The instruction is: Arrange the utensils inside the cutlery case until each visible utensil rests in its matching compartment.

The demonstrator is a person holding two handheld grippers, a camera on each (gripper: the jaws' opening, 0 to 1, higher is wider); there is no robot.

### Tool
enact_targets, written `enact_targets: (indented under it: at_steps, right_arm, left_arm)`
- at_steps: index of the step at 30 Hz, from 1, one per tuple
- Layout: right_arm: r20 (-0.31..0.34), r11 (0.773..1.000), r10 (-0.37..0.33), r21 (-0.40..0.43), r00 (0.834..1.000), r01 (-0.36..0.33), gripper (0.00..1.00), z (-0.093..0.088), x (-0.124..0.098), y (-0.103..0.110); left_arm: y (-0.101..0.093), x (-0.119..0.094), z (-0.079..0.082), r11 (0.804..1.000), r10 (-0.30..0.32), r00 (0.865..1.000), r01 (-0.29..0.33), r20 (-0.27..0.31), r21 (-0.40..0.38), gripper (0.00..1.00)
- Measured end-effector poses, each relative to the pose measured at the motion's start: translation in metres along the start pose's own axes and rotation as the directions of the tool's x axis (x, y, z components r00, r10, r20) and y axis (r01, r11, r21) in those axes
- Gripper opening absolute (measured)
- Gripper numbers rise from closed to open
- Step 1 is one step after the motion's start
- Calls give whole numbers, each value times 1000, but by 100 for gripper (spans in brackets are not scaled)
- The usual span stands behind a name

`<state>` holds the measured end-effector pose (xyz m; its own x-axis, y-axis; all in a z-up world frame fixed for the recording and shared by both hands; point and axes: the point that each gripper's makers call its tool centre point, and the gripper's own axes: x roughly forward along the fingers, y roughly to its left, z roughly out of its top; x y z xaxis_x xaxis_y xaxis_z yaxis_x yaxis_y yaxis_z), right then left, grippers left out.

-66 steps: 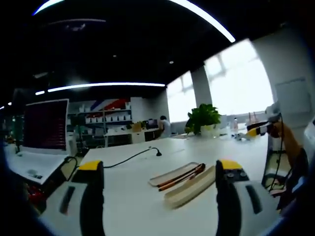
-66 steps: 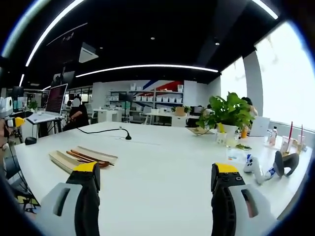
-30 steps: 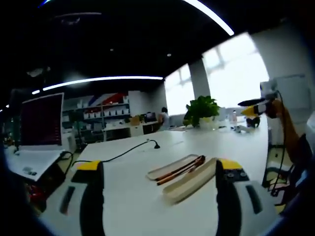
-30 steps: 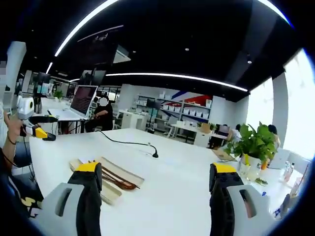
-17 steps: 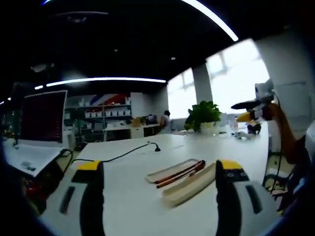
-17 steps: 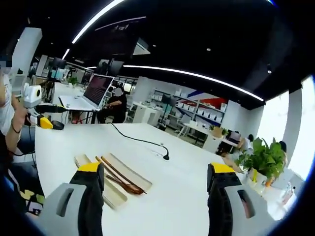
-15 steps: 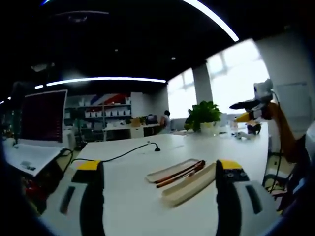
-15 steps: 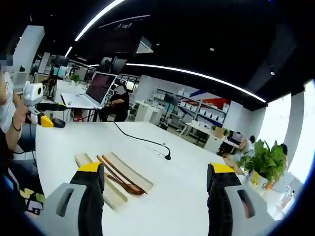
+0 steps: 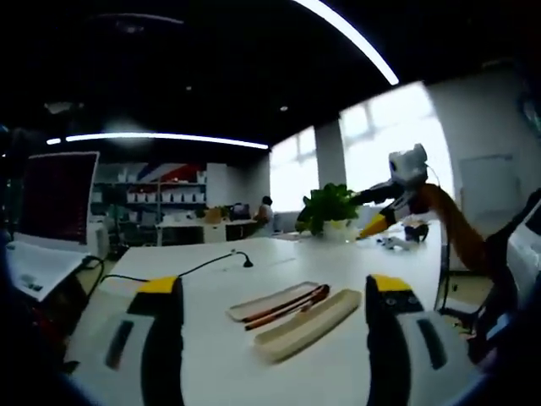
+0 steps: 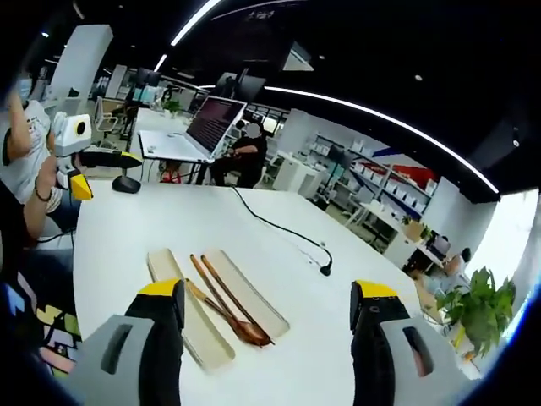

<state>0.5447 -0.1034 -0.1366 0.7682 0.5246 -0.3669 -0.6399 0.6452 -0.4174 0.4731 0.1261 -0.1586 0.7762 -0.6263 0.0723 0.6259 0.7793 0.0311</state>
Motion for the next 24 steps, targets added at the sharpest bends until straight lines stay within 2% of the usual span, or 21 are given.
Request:
enact_targets:
  at_steps: [6,8,13,17,19,24]
  right_arm:
    - [1,999,48,16,999,-48,73,0,14,-1]
    - [-29,997,75,9,997,-75,73,-7,20,3]
    - [-70,994,111,15,991,-110,69,-17,30,6]
    - [-92,993,121,11,988,-121,69,-22,36,8]
    - [-104,991,130,2,986,-131,69,-23,39,10]
    - [-126,989,144,-11,982,-146,69,-27,44,12]
  left_arm:
    - [-2,0,-5,1000,-12,1000,12,-20,5,94]
    - [-2,0,-6,1000,-14,1000,14,-28,3,93]
    - [0,1,2,1000,-21,1000,21,-17,5,87]
    - [2,3,11,998,-21,1000,22,-13,59,79]
    - [2,10,14,996,-39,999,42,-32,82,78]
    - [-4,29,15,977,-93,987,116,-131,180,71]
